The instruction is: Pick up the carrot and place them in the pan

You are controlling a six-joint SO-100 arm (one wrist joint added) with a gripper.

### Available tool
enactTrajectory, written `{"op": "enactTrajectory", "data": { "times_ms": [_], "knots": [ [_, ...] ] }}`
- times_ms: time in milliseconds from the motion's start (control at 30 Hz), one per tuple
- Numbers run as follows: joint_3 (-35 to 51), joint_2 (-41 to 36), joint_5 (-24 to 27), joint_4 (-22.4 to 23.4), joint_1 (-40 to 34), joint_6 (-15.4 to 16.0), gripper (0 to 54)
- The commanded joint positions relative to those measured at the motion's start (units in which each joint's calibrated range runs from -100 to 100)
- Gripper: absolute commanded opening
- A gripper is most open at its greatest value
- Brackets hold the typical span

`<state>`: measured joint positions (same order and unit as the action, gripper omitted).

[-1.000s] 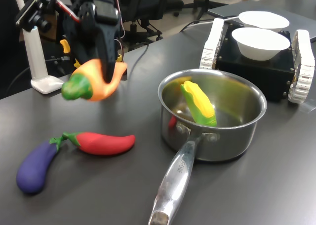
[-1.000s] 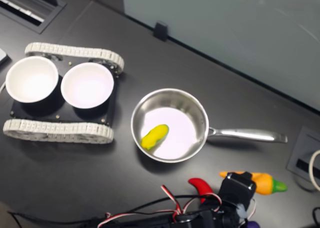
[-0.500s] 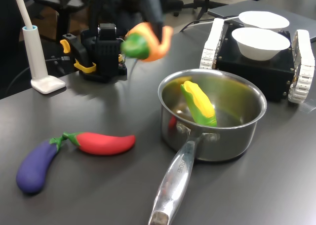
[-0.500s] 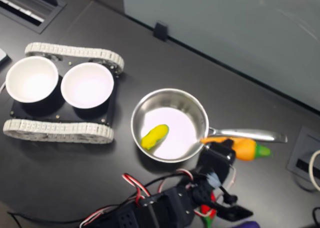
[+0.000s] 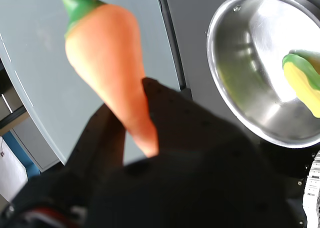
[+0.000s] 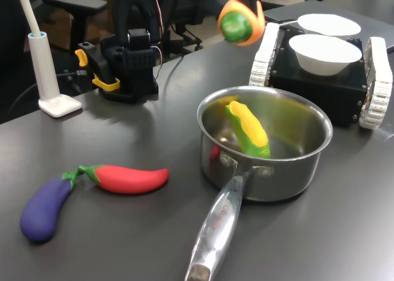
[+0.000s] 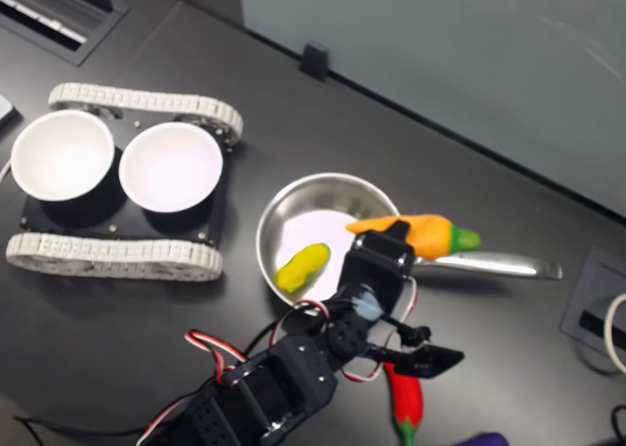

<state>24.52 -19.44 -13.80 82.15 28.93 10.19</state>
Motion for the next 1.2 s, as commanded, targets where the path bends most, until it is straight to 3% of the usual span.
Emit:
{"op": "enactTrajectory", "data": {
  "times_ms": [0,333,567,1000,1167],
  "knots": [
    [0.15,-4.72,1.07,-1.94,-6.11,-2.13,0.2],
    [-9.30,-7.17,2.98,-5.09,-15.74,-5.49,0.2],
    [-18.57,-8.35,3.03,-9.53,-16.09,-5.49,0.2],
    [-26.66,-9.87,3.57,-12.09,-19.30,-6.75,0.2],
    [-34.93,-11.64,3.61,-16.10,-20.10,-7.25,0.2]
  ]
}}
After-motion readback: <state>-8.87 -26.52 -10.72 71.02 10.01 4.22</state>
